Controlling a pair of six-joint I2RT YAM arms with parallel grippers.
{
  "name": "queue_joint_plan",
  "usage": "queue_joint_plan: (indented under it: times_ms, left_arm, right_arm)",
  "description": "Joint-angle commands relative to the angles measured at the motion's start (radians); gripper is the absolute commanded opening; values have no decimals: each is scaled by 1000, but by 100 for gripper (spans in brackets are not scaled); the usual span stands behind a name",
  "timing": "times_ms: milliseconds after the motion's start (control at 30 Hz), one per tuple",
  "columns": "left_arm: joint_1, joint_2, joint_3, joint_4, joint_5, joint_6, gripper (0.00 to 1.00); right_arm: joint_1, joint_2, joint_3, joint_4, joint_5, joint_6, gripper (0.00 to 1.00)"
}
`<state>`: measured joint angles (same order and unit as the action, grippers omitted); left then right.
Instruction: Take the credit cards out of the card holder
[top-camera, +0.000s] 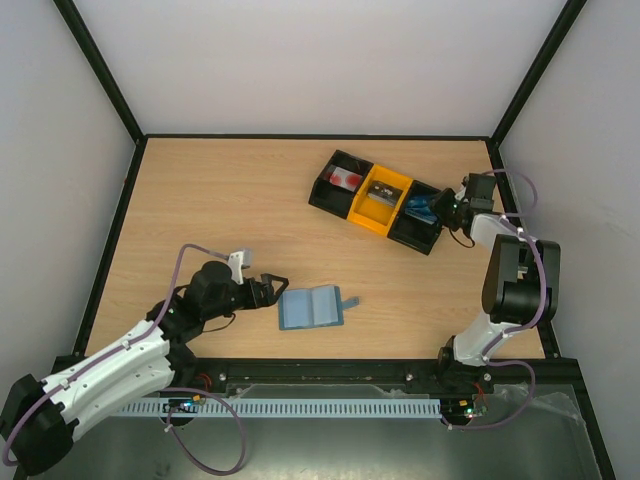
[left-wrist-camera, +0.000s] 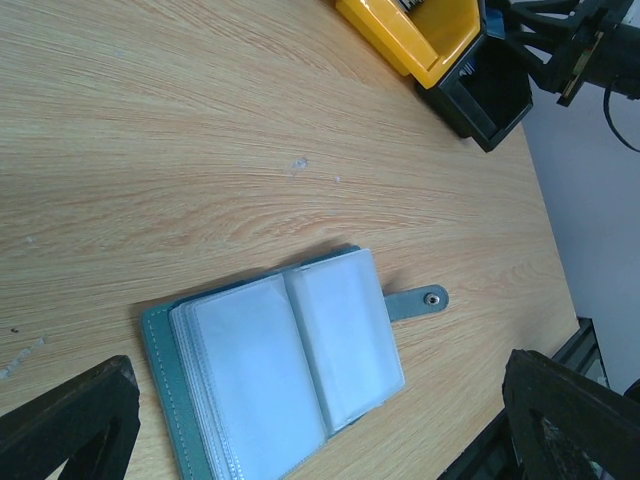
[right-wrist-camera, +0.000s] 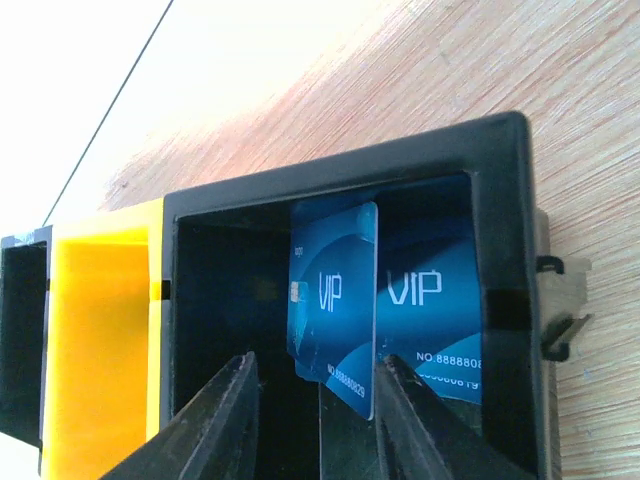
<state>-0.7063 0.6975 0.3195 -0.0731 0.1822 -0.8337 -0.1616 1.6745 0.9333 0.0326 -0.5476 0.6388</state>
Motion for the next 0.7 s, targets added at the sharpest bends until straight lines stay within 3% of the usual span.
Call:
queue_joint_plan:
  times_ms: [0, 333, 667]
  left_arm:
    - [7, 2, 0, 11, 11, 7, 100]
    - [7, 16, -11, 25, 18, -15, 100]
    - [7, 100, -45, 101, 107, -43, 100]
  right_arm:
    - [-4, -19, 33, -72, 63, 28, 34]
    - [-3, -88, 38, -123, 84, 45, 36]
    - [42, -288, -70, -166, 61, 30, 38]
